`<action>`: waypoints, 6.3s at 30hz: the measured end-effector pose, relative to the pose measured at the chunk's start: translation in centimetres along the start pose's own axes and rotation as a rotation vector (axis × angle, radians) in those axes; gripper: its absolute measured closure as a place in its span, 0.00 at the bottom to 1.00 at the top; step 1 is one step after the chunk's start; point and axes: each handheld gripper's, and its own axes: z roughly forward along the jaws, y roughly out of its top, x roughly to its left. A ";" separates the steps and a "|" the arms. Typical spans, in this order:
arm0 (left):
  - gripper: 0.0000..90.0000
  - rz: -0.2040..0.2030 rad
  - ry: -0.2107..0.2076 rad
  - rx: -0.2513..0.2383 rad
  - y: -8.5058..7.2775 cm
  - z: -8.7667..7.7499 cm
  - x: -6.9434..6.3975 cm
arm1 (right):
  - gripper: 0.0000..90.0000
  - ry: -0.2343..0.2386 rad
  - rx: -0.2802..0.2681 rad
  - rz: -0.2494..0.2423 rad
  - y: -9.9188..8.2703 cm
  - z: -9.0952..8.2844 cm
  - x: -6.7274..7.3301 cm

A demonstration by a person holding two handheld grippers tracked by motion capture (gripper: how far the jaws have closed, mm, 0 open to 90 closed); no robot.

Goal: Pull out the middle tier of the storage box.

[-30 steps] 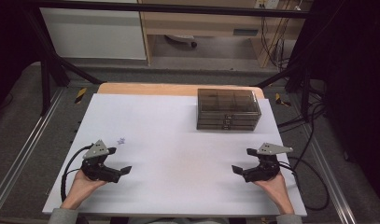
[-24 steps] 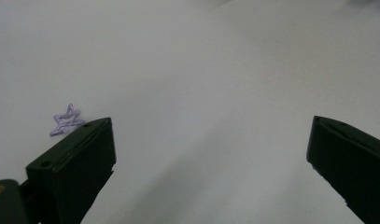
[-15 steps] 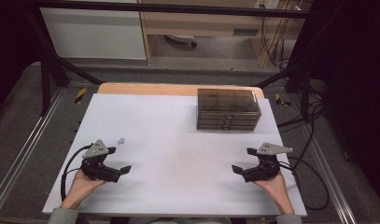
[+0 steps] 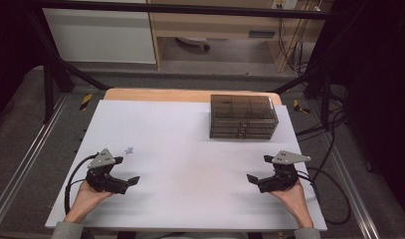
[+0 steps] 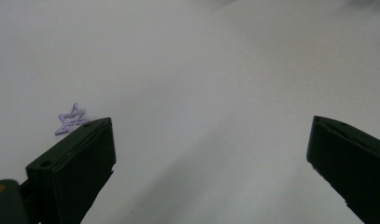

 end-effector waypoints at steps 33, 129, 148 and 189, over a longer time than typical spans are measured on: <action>0.01 0.004 -0.002 0.018 -0.1 0.3 0.1 | 0.00 -0.119 0.091 -0.258 3.1 0.9 1.0; 0.01 0.028 0.000 0.040 -0.1 0.5 0.0 | 0.07 -0.363 0.296 -0.902 5.5 7.8 1.0; 0.01 0.031 0.000 0.047 -0.1 0.6 0.0 | 0.07 -0.405 0.281 -0.973 4.9 9.3 1.1; 0.01 0.033 -0.001 0.051 -0.2 0.7 0.0 | 0.31 -0.488 0.338 -1.059 3.6 12.5 0.0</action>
